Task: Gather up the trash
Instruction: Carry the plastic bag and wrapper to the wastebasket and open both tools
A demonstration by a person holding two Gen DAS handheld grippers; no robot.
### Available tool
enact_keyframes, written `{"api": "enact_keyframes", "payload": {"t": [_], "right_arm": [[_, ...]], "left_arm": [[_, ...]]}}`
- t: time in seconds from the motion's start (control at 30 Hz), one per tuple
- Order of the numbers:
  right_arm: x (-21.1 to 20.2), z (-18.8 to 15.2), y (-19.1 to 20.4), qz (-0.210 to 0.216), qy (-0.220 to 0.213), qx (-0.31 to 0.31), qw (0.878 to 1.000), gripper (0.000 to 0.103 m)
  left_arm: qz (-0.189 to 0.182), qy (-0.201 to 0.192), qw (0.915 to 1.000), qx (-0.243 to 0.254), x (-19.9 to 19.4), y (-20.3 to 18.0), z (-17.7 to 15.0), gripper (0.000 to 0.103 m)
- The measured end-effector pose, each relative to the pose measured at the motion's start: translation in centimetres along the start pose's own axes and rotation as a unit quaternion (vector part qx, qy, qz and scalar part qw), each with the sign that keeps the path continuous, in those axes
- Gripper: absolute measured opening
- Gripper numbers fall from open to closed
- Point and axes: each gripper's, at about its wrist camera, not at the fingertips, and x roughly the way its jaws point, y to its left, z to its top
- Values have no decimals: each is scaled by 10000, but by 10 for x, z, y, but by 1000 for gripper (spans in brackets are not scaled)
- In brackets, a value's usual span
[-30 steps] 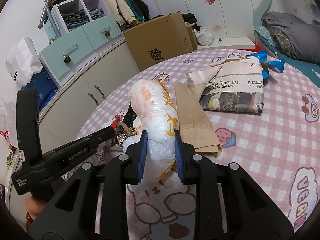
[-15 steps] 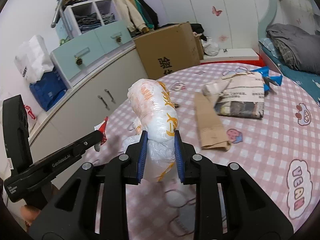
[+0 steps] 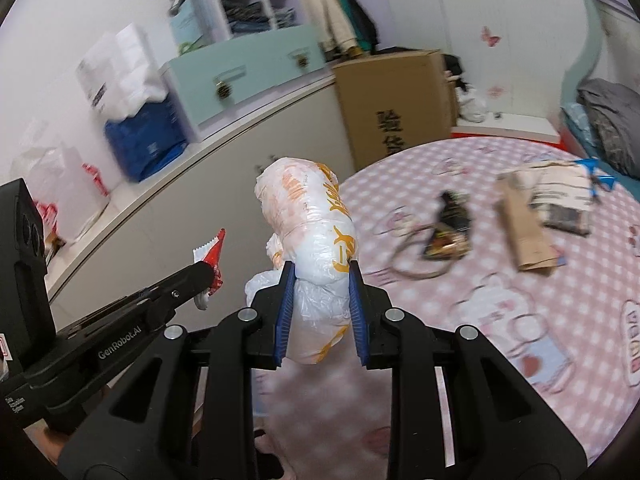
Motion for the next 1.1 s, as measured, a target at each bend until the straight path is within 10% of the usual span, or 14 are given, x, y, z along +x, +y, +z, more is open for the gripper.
{"api": "enact_keyframes", "payload": {"t": [0.8,0.93,1.1], "right_arm": [[177,-84,176,1020,1518,-1069,9773,26],[206,-95,181,1016,1582,-1042,9766,56],[221,-105,178,930,1708,-1071,9750,56]], "left_arm": [[1599,674,9693,-1740,12,243,-61,11],[1688,790,9644,-1878,25,261,-67,11],[1729,998,9604,-1944,44,273,-77,11]]}}
